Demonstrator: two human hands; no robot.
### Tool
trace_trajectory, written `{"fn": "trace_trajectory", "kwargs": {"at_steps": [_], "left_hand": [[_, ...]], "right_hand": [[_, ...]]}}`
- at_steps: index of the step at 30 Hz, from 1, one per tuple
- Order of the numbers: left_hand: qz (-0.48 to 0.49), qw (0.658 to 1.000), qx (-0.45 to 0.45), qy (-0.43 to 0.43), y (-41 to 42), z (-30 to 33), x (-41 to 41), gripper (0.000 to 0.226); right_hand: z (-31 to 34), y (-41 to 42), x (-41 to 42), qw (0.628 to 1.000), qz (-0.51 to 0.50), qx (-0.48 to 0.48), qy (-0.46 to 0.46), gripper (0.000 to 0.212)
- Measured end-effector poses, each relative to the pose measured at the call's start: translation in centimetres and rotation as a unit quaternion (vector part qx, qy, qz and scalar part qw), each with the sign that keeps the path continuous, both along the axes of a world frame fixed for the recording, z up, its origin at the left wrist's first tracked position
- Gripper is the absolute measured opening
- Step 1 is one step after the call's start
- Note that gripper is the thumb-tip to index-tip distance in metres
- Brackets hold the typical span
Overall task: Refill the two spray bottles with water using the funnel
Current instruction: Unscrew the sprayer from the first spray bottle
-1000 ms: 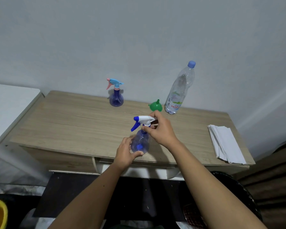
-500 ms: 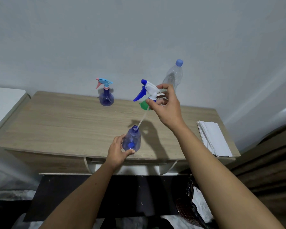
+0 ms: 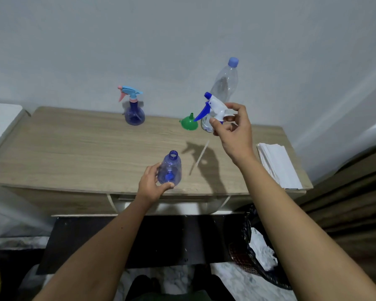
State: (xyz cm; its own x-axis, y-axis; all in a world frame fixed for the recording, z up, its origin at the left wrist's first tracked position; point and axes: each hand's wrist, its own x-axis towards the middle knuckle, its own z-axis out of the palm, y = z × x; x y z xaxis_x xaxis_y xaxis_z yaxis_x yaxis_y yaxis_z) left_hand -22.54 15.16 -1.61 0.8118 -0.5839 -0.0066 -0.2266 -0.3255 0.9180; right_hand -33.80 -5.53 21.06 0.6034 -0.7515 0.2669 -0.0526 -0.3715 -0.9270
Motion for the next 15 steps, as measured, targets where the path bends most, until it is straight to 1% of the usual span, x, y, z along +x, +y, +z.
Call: {"fn": "trace_trajectory", "kwargs": {"at_steps": [7, 15], "left_hand": [[0.009, 1.0, 0.016, 0.0, -0.2, 0.3, 0.0, 0.09], [0.009, 0.999, 0.036, -0.03, 0.0, -0.1, 0.3, 0.089]], "right_hand": [[-7.2, -0.9, -0.6, 0.995, -0.007, 0.007, 0.094, 0.043], [-15.9, -1.6, -0.8, 0.977, 0.01, 0.031, 0.209, 0.039]]}}
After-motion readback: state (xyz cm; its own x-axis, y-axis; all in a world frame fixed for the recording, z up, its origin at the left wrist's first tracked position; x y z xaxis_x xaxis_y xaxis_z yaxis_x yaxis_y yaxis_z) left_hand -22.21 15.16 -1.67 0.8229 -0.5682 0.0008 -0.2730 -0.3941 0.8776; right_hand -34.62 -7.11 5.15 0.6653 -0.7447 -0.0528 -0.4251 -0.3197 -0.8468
